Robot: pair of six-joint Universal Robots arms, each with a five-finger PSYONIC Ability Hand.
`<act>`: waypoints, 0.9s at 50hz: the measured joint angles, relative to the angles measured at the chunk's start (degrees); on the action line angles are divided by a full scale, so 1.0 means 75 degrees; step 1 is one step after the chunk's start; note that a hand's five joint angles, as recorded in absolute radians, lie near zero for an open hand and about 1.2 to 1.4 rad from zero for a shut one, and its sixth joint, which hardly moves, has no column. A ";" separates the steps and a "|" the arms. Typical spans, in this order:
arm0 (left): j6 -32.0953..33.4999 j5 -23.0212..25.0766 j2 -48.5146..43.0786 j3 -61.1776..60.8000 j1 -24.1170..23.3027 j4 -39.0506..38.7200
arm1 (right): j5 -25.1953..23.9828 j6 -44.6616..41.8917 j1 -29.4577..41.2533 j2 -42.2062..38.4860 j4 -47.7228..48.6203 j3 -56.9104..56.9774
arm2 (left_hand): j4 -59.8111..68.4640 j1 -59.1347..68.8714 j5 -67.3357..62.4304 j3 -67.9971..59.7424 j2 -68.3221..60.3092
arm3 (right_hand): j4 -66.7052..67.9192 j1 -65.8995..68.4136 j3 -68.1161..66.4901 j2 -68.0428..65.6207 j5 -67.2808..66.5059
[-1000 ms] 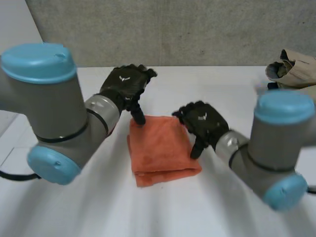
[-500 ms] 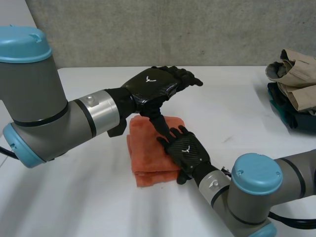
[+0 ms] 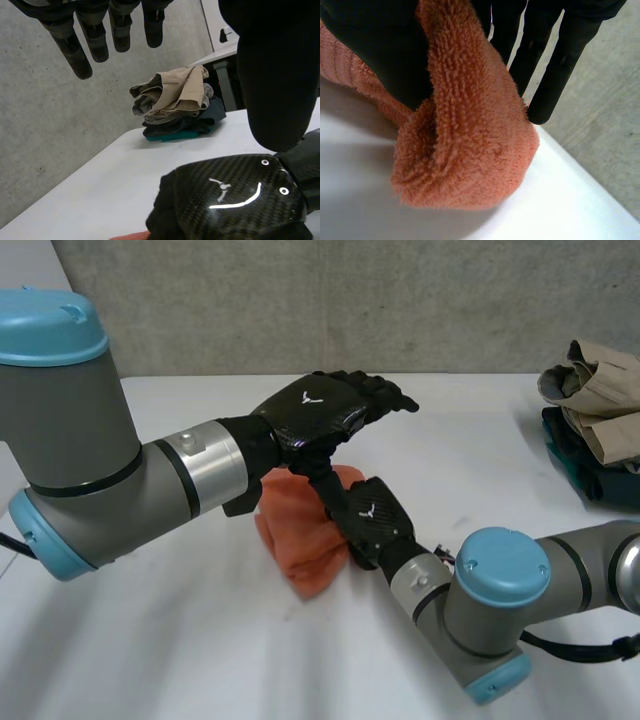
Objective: Fold the laundry.
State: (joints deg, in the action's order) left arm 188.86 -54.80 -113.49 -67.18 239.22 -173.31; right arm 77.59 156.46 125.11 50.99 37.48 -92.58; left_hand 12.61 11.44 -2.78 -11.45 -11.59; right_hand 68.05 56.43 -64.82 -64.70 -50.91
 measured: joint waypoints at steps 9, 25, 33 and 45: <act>-0.0060 -0.0050 0.0096 0.0402 0.0013 -0.0003 | 0.0037 0.0084 -0.0233 0.0342 -0.0011 0.0757 | 0.0000 0.0000 0.0000 0.0000 0.0000 | 0.0060 0.0000 -0.0001 -0.0001 0.0000; -0.0888 -0.0045 0.0592 0.1284 0.0078 -0.0054 | -0.0373 0.0861 -0.2355 0.0803 -0.0528 0.4221 | 0.0000 0.0000 0.0000 0.0001 0.0000 | 0.0073 0.0000 -0.0113 -0.0001 -0.0001; -0.0915 -0.0040 0.0673 0.1261 0.0000 -0.0051 | -0.0789 0.2234 -0.4230 0.0859 -0.1121 0.6040 | 0.0001 0.0000 0.0000 0.0000 0.0000 | 0.0089 0.0000 -0.0113 -0.0001 -0.0001; -0.0862 -0.0043 0.0621 0.1147 -0.0320 -0.0059 | -0.2779 0.4510 -0.6926 -0.1228 -0.0709 0.7194 | 0.0000 0.0000 0.0000 0.0000 0.0000 | 0.0090 0.0000 -0.0110 -0.0001 -0.0095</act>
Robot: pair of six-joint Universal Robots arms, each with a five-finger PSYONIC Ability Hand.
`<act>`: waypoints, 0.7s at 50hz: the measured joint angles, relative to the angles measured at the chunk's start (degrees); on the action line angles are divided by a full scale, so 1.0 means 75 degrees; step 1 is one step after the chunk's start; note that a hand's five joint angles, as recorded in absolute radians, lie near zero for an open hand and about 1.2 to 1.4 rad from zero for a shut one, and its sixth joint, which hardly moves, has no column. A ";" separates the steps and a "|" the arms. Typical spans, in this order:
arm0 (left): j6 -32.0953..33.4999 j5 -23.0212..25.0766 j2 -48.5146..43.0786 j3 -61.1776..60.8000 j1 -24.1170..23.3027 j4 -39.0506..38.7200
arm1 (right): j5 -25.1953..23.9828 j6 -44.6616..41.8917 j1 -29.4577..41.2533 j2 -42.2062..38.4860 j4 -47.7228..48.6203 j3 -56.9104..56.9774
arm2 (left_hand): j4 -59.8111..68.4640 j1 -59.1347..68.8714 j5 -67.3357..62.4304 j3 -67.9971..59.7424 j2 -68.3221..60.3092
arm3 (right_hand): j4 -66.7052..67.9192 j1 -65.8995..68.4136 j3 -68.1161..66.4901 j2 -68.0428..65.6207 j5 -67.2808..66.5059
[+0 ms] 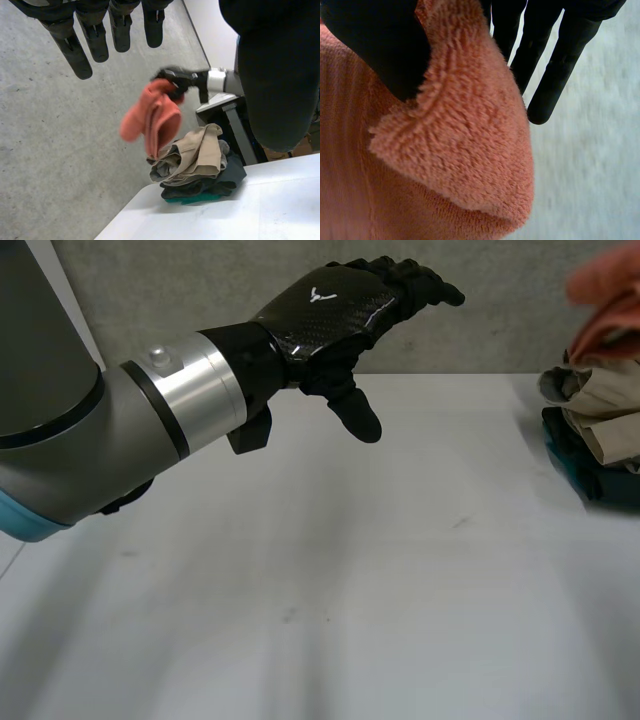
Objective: Fold the laundry.
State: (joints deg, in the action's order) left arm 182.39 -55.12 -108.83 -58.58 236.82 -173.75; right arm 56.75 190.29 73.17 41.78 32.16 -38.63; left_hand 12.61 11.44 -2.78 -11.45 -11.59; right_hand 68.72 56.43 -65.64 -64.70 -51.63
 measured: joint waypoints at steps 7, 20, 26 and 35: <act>-0.0005 -0.0018 -0.0053 -0.0032 -0.0087 0.0008 | -0.0722 -0.0145 -0.0924 -0.1201 0.0724 -0.0635 | 0.0000 0.0000 0.0000 0.0000 0.0000 | 0.0000 0.0000 0.0000 0.0000 -0.0078; 0.0030 -0.0039 -0.0055 -0.0286 -0.0169 0.0010 | -0.1609 -0.1126 -0.1356 -0.0944 0.1009 -0.2076 | 0.0000 0.0000 0.0000 0.0000 0.0000 | 0.0003 0.0000 0.0000 0.0000 -0.0336; 0.0031 -0.0044 -0.0036 -0.0306 -0.0222 0.0011 | -0.1537 -0.1140 -0.1330 -0.0199 0.0797 -0.2636 | 0.0000 0.0000 0.0000 0.0000 0.0000 | -0.0519 -0.0112 0.0334 0.0245 -0.0178; -0.0006 -0.0045 0.0020 -0.0291 -0.0346 0.0011 | -0.1162 -0.1152 -0.1393 0.1016 -0.0473 -0.3572 | 0.0000 0.0000 0.0000 0.0000 0.0000 | -0.7531 -0.5730 0.7124 0.6981 0.6480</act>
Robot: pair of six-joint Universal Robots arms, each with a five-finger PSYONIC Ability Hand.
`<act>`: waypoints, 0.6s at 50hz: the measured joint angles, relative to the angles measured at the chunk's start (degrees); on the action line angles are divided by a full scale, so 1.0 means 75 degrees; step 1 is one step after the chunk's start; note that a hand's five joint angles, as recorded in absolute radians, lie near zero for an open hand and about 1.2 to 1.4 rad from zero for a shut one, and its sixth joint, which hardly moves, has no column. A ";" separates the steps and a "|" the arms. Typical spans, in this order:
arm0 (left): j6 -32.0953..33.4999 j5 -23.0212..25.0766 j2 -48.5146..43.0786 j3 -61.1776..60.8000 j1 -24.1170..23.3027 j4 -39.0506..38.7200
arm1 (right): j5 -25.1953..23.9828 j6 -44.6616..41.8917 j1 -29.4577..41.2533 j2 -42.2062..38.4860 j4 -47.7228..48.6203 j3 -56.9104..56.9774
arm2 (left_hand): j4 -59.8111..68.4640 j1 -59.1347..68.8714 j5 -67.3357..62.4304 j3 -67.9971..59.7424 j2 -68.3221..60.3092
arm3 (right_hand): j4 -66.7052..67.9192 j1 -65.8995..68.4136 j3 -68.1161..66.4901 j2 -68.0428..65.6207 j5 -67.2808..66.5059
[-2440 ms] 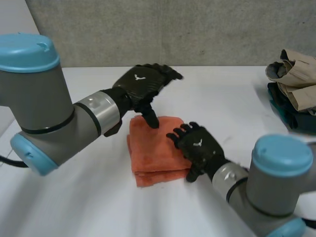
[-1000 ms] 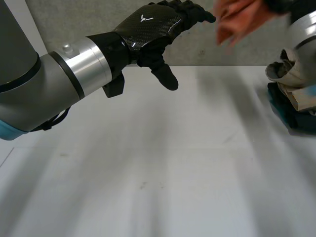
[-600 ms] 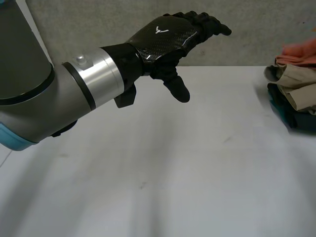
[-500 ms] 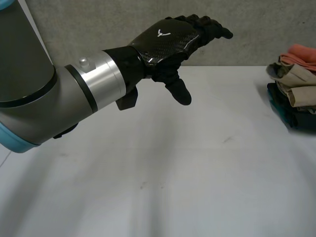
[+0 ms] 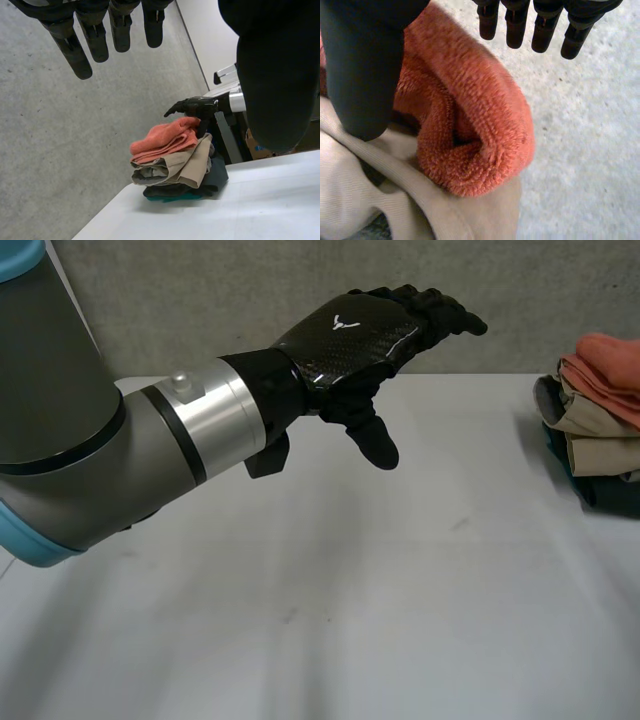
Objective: Fold the laundry.
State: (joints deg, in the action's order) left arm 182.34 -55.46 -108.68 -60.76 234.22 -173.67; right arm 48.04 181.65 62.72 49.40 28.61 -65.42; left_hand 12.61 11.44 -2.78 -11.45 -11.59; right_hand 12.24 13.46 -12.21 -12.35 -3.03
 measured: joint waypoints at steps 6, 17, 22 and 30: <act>-0.0017 0.0001 0.0026 0.0011 -0.0130 0.0000 | 0.0549 -0.0303 -0.0281 0.0523 -0.1133 -0.0227 | 0.0001 0.0000 0.0000 0.0000 0.0000 | -0.0004 0.0000 0.0000 0.0000 0.0065; -0.0050 -0.0124 0.0194 0.0024 -0.0227 0.0015 | 0.2459 -0.2460 -0.1372 0.2002 -0.3404 -0.0105 | 0.0000 0.0000 -0.0001 0.0000 0.0000 | -0.0004 0.0000 0.0001 0.0000 0.0065; -0.0105 -0.0748 0.0466 0.0043 -0.0204 0.0004 | 0.3321 -0.2966 -0.1156 0.2629 -0.3602 0.0296 | 0.0000 0.0000 0.0000 0.0000 0.0000 | -0.0004 0.0000 0.0000 0.0000 0.0065; -0.0108 -0.3233 0.1140 -0.0463 -0.0021 0.0002 | 0.2827 -0.2231 0.0572 0.3878 -0.3180 -0.0156 | 0.0000 0.0000 0.0000 0.0000 0.0001 | -0.0004 0.0000 0.0000 0.0000 0.0066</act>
State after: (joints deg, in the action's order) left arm 181.53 -79.71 -100.13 -64.23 234.07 -173.66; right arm 69.24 164.92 67.01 78.49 4.76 -66.59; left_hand 12.61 11.44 -2.78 -11.45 -11.58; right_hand 12.21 13.46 -12.21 -12.35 -2.53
